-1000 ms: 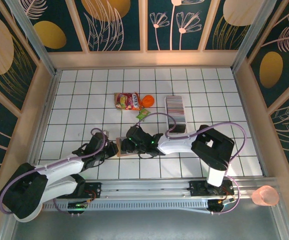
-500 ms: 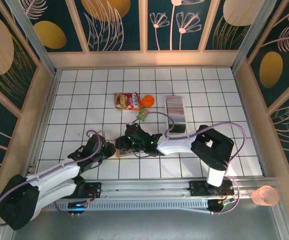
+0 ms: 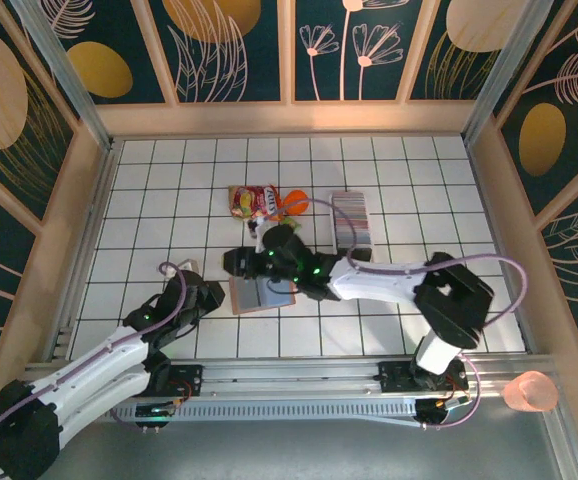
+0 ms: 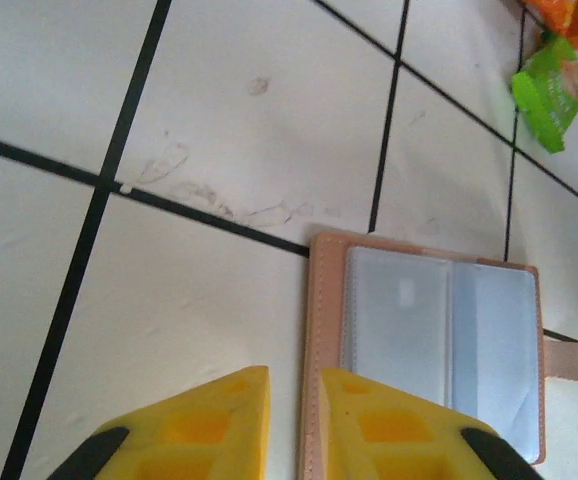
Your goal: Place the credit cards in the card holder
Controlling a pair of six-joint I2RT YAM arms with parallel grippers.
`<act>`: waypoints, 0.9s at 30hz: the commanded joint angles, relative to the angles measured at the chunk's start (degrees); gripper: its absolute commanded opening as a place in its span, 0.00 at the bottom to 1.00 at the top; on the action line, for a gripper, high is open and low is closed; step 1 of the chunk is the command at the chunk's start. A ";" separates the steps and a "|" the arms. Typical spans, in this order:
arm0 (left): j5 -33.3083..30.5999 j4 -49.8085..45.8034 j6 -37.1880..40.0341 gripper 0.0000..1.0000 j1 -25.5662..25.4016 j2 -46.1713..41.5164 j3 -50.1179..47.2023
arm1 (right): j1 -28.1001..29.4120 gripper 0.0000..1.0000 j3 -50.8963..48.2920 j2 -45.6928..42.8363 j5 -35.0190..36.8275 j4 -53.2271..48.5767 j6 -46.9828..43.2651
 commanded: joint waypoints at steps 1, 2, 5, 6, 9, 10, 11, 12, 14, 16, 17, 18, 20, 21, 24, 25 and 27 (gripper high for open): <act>-0.11 -1.92 -0.87 0.26 -0.24 -0.64 1.41 | -4.78 0.39 -1.47 -8.21 -1.99 0.51 -13.40; 0.49 -1.48 -0.78 0.28 -0.26 -0.26 1.63 | -6.04 0.40 -1.66 -9.96 -2.47 -0.13 -17.10; 3.16 0.27 0.35 0.32 -0.26 2.47 2.82 | -7.63 0.43 -0.63 -15.60 1.73 -5.95 -31.57; 4.05 0.89 0.93 0.33 -0.26 3.78 3.49 | -7.63 0.42 -0.36 -17.40 2.75 -7.36 -38.77; 6.37 3.47 2.36 0.37 -0.26 7.92 4.92 | -7.52 0.40 -2.37 -22.97 6.33 -8.90 -59.89; 6.89 4.30 2.59 0.37 -0.23 9.31 5.40 | -7.69 0.41 -3.60 -25.04 7.31 -9.46 -67.06; 7.19 5.00 2.77 0.37 -0.21 10.44 5.61 | -8.04 0.43 -4.30 -26.63 7.04 -11.08 -73.73; 7.43 5.71 3.00 0.38 -0.29 11.59 5.72 | -9.01 0.44 -4.59 -28.06 6.14 -14.24 -80.44; 7.58 6.97 3.08 0.39 -0.30 13.40 5.64 | -13.19 0.46 -3.37 -30.07 1.52 -22.97 -89.16; 7.78 7.82 3.65 0.39 -0.30 15.10 5.63 | -17.99 0.47 -1.14 -30.41 -2.61 -33.49 -97.58; 7.67 7.83 3.79 0.39 -0.29 15.78 5.72 | -19.77 0.55 -0.76 -30.20 -2.43 -36.75 -100.42; 7.66 7.83 4.11 0.39 -0.24 16.52 5.89 | -21.52 0.64 -0.09 -29.72 -1.96 -40.74 -104.00; 7.77 8.39 4.36 0.40 -0.23 17.69 5.73 | -24.22 0.70 -0.09 -27.97 2.08 -44.65 -109.73; 8.10 8.92 4.43 0.41 -0.27 18.26 5.49 | -25.43 0.71 -1.02 -27.04 5.48 -44.62 -112.56; 9.93 11.21 4.14 0.43 -0.27 19.64 4.76 | -28.85 0.76 -3.75 -24.64 8.54 -43.85 -119.74; 10.38 11.51 4.24 0.43 -0.23 20.06 4.82 | -31.55 0.78 -4.65 -23.97 8.47 -42.37 -121.09; 10.78 11.37 4.79 0.43 -0.26 20.45 5.17 | -33.13 0.82 -6.00 -22.73 8.25 -39.23 -122.56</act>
